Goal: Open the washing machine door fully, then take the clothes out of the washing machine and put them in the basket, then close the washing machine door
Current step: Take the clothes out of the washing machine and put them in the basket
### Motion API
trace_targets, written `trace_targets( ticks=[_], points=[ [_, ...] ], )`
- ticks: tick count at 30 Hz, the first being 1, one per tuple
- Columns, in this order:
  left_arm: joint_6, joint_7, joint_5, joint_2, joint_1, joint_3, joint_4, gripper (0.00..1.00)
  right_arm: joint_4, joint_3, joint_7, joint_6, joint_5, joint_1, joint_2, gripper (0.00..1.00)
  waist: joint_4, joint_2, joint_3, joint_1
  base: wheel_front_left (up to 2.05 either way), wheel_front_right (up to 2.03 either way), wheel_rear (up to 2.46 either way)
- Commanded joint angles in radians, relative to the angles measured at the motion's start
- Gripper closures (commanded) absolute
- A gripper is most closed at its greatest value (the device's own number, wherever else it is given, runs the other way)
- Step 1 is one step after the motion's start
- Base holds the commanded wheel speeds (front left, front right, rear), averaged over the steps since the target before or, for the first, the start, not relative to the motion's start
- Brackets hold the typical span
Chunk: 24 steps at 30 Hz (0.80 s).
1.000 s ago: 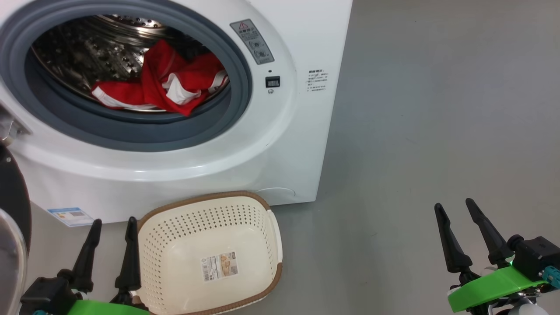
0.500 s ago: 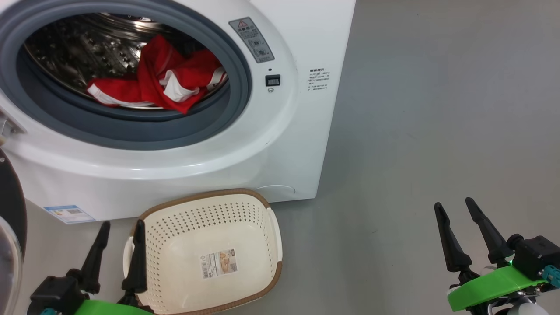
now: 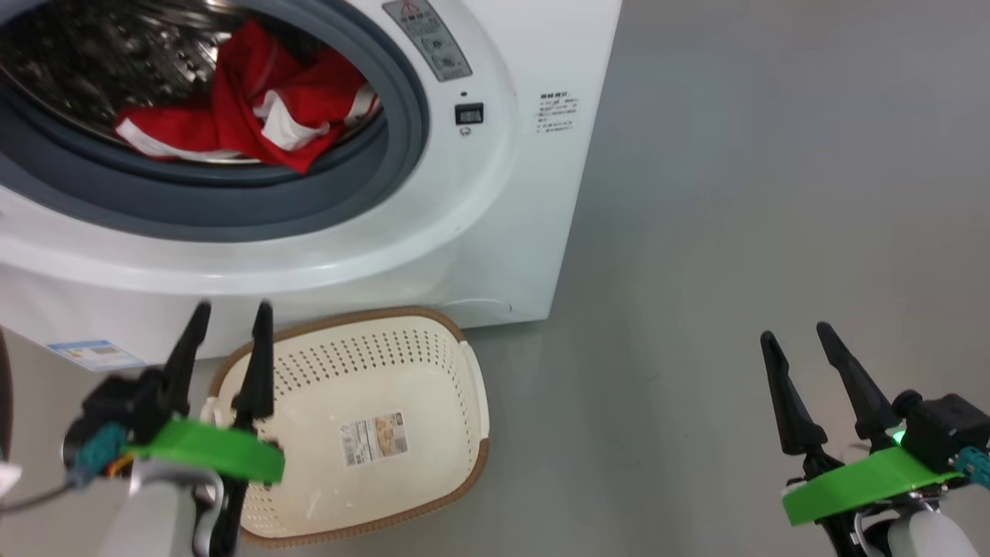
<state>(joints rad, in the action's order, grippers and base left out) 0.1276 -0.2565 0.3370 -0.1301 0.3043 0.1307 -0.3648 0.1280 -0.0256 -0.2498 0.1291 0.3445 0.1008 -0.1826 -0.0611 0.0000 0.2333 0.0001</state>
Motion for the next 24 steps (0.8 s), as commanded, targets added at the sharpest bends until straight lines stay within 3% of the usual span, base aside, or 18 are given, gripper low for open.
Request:
trace_targets(
  ticks=[1,15,24],
  points=[
    [0.003,-0.005,-0.01,-0.034,0.071,-0.016,-0.009,0.0,-0.029,-0.029,-0.012,0.002,-0.01,0.032,-0.001,0.0,-0.009,0.0,0.036,0.0,0.0,0.0,0.0],
    [0.003,0.031,-0.019,-0.085,0.548,0.048,-0.468,0.0,-0.023,-0.071,-0.012,0.002,-0.003,0.106,0.035,0.0,-0.085,0.0,0.147,0.0,0.0,0.0,0.0],
    [0.003,0.079,-0.05,-0.105,0.761,0.091,-0.649,0.0,-0.022,-0.088,-0.012,0.002,0.0,0.138,0.049,0.0,-0.119,0.0,0.203,0.0,0.0,0.0,0.0]
  ],
)
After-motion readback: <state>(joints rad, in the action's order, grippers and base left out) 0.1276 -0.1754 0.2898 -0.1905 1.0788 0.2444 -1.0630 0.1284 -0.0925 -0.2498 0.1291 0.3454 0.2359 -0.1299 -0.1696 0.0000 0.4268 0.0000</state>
